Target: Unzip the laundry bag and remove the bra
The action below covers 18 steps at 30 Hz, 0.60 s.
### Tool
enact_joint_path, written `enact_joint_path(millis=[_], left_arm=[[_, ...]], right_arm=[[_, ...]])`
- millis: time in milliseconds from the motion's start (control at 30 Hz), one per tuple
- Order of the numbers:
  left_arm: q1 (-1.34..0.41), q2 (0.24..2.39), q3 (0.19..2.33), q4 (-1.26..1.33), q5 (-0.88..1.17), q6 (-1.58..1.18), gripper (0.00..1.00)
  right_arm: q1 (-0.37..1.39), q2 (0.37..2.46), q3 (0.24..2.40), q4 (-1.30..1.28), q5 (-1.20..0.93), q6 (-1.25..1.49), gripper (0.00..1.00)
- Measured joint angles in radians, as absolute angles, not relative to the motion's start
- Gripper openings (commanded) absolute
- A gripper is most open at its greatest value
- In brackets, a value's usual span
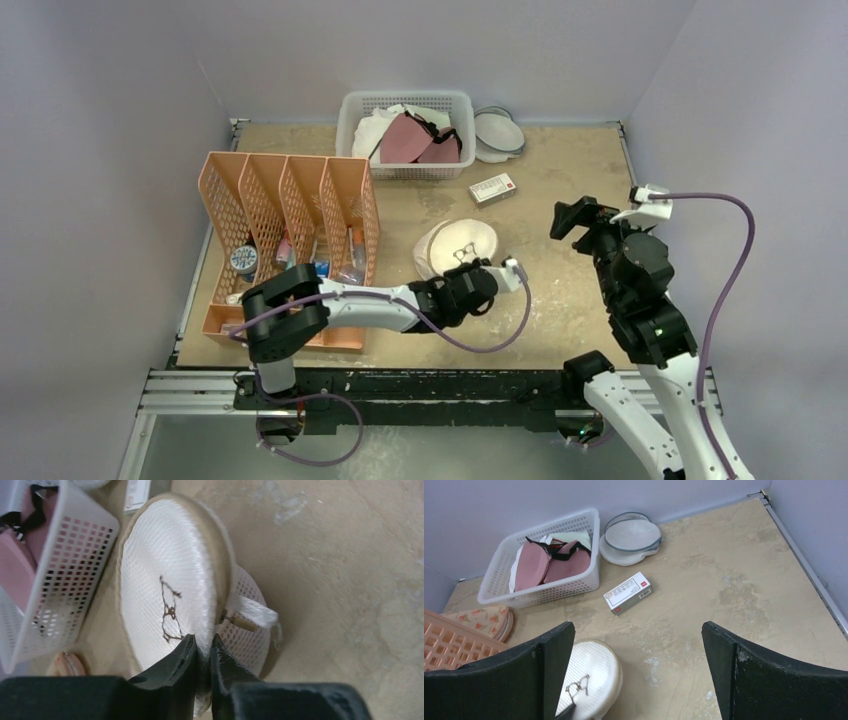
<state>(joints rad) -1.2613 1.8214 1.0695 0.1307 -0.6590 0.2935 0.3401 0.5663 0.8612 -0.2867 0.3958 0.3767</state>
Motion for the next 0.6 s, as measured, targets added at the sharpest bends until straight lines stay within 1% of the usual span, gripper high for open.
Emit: enact_joint_path(millis=[33, 167, 233, 300, 433, 500, 533, 600], left_arm=[[-1.245, 1.805, 1.077, 0.121, -0.654, 0.271, 0.00], [-1.176, 1.713, 1.095, 0.089, -0.631, 0.181, 0.00], [-1.149, 1.669, 1.100, 0.083, -0.632, 0.136, 0.00], [-1.134, 1.636, 1.110, 0.076, -0.634, 0.094, 0.00], [-1.132, 1.601, 1.122, 0.045, -0.637, 0.035, 0.00], [-1.132, 1.589, 1.123, 0.031, -0.636, 0.014, 0.00], [-1.132, 1.585, 1.123, 0.027, -0.636, 0.007, 0.00], [-1.129, 1.574, 1.123, 0.015, -0.631, -0.009, 0.00]], right_arm=[[0.340, 0.572, 0.860, -0.286, 0.391, 0.375, 1.00], [0.340, 0.601, 0.839, -0.274, 0.341, 0.370, 1.00], [0.340, 0.624, 0.825, -0.260, 0.300, 0.366, 0.98], [0.340, 0.661, 0.805, -0.223, 0.224, 0.355, 0.89], [0.340, 0.748, 0.786, -0.148, 0.057, 0.311, 0.67], [0.340, 0.794, 0.778, -0.113, -0.029, 0.300, 0.58], [0.340, 0.814, 0.772, -0.096, -0.081, 0.295, 0.57], [0.340, 0.837, 0.748, -0.058, -0.175, 0.290, 0.57]])
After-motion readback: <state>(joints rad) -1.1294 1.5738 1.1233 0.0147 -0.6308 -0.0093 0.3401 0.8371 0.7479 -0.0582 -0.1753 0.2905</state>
